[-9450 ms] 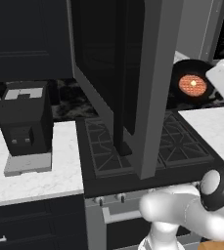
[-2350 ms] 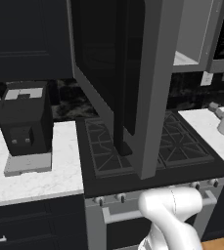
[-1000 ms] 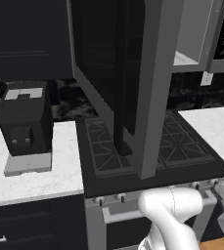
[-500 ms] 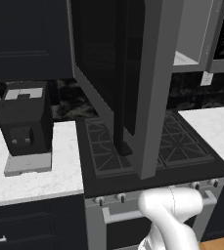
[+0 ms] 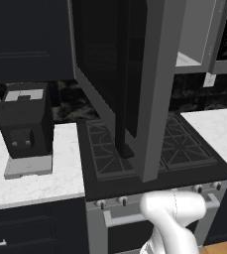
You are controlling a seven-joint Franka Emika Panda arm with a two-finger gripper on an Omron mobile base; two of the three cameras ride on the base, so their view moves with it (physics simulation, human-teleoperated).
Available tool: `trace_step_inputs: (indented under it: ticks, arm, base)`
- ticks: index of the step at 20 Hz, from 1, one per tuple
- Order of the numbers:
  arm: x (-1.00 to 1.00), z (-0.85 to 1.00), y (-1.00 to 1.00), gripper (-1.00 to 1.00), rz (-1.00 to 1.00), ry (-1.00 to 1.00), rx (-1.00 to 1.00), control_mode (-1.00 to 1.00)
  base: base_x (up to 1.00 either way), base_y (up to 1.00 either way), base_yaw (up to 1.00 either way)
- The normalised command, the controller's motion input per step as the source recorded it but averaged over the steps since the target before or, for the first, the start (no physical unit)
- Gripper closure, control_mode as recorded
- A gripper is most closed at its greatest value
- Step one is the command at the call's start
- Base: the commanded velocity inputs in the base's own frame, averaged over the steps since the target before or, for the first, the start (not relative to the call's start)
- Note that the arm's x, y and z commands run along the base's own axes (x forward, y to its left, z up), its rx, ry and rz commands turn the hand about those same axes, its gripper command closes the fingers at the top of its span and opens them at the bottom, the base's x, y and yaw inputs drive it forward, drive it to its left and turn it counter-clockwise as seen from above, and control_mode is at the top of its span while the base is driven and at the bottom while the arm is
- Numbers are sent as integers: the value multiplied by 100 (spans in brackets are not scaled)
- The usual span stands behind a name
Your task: Open the microwave, place the bowl with waffle inside the microwave, then close the microwave door and turn it on.
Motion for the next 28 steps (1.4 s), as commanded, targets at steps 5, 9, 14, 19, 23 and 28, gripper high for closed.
trace_step_inputs:
  ticks: [5, 9, 14, 19, 23, 28]
  arm:
    - [97, -48, 32, -100, -10, 0, 0, -100]
    - [70, -21, 5, -100, -11, 0, 0, -100]
    - [86, -36, 15, -100, -18, 0, -1, -100]
    - [94, -44, 11, -100, -15, 0, -3, -100]
    - [69, -46, 38, -100, -13, -1, -5, -100]
    - [33, -36, 44, -100, -17, -3, -4, -100]
  base:
    - [0, 0, 0]
    - [0, 0, 0]
    - [0, 0, 0]
    - [0, 0, 0]
    - [0, 0, 0]
    - [0, 0, 0]
